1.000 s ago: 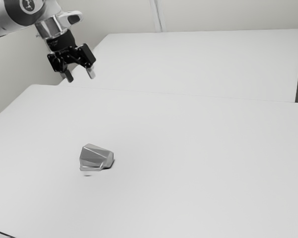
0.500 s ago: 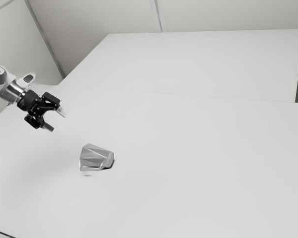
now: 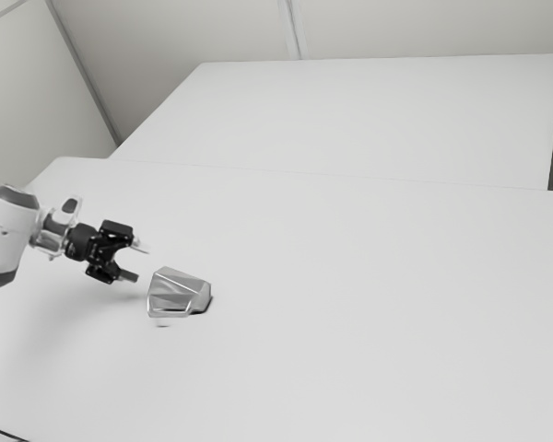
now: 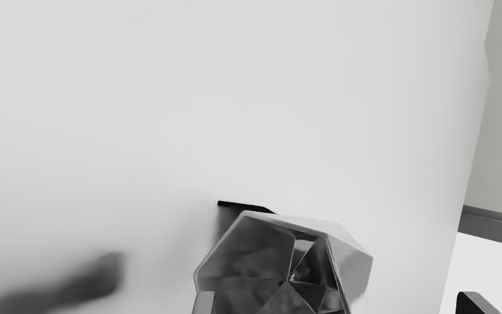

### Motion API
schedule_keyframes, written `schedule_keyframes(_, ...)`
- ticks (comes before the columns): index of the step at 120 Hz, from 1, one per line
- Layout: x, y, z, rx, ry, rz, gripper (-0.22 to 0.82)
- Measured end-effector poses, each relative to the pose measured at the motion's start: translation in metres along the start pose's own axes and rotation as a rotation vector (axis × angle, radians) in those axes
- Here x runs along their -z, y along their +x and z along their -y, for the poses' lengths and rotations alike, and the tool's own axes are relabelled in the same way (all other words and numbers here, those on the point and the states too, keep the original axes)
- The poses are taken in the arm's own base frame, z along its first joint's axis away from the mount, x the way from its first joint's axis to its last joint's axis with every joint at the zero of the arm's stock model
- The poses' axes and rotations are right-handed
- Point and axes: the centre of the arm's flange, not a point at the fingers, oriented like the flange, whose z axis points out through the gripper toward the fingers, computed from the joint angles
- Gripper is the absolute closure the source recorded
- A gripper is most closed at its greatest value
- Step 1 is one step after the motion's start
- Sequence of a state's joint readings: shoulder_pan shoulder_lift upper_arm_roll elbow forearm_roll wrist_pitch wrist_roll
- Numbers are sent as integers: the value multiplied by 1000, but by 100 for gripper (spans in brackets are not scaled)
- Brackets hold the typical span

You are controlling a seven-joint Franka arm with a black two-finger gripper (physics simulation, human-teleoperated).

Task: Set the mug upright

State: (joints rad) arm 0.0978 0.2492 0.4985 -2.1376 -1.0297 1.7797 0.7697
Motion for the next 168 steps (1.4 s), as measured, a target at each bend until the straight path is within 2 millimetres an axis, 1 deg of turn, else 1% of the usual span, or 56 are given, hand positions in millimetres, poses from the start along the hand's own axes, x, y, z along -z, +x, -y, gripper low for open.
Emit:
schedule_keyframes(21,-17,-16,7,-46,-93,11,0)
schedule_keyframes(41,-19,-20,0,-124,-154,12,0)
schedule_keyframes(63,-30,-33,4,-155,-205,23,0)
schedule_keyframes(89,-38,-45,6,-183,-234,26,0)
schedule_keyframes(116,-53,-45,-2,-212,-253,25,0)
schedule_keyframes(132,-58,-43,-2,-219,-253,21,1)
schedule_keyframes(136,-58,-43,-2,-221,-251,19,4)
schedule_keyframes(139,-58,-43,-2,-222,-250,17,8)
schedule_keyframes(148,-59,-43,-2,-223,-246,14,27)
schedule_keyframes(156,-62,-46,0,-212,-248,18,43)
schedule_keyframes(162,-64,-48,1,-205,-250,18,52)
schedule_keyframes(168,-66,-49,2,-198,-251,18,59)
